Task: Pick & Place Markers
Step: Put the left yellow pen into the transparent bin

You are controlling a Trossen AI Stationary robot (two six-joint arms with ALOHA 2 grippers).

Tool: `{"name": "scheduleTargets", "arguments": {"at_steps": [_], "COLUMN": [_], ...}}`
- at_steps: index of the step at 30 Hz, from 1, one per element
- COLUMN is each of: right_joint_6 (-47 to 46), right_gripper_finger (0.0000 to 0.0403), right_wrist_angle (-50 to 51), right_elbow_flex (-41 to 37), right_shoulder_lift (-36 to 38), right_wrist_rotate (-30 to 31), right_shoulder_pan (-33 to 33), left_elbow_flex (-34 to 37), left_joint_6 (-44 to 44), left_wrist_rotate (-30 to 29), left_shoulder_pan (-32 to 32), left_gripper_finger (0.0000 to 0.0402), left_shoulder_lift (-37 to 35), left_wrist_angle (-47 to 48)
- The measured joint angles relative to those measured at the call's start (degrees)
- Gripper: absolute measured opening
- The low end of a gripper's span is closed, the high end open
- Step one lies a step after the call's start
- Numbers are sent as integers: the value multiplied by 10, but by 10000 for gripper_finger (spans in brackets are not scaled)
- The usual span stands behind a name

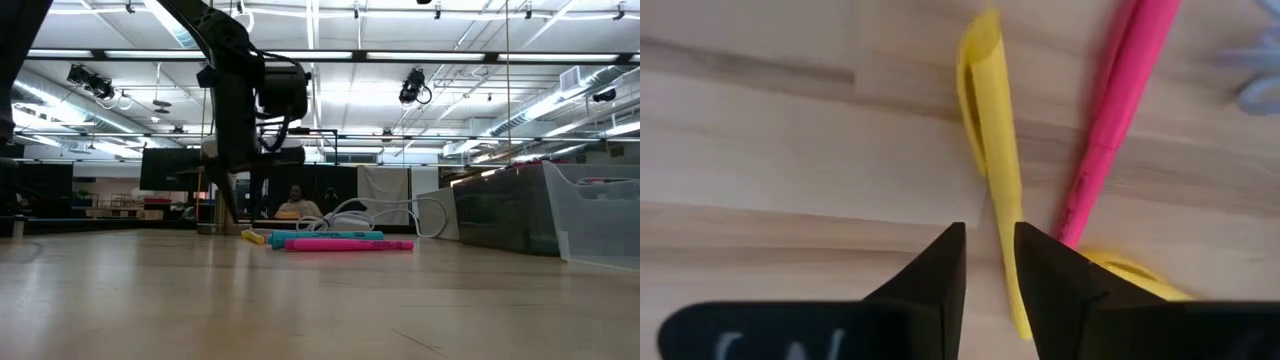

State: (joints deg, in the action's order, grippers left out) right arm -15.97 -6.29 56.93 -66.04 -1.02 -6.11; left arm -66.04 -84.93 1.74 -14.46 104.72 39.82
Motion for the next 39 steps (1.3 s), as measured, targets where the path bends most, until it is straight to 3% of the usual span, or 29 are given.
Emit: {"name": "scheduleTargets", "arguments": {"at_steps": [14, 24, 32, 39], "right_joint_6": [0, 1, 0, -10], "right_gripper_finger": [128, 128, 128, 128], "right_wrist_angle": [7, 14, 14, 15], "right_elbow_flex": [0, 0, 0, 0], "right_shoulder_lift": [0, 0, 0, 0], "right_wrist_rotate": [0, 0, 0, 0], "right_shoulder_pan": [0, 0, 0, 0], "left_elbow_flex": [-1, -2, -2, 4], "left_joint_6": [-64, -59, -58, 2], "left_wrist_rotate": [-40, -32, -27, -13], "left_shoulder_pan": [2, 9, 10, 16], "left_gripper_finger": [76, 74, 30, 30], "left_shoulder_lift": [37, 50, 52, 24], "left_wrist_angle": [-60, -48, -45, -3]}}
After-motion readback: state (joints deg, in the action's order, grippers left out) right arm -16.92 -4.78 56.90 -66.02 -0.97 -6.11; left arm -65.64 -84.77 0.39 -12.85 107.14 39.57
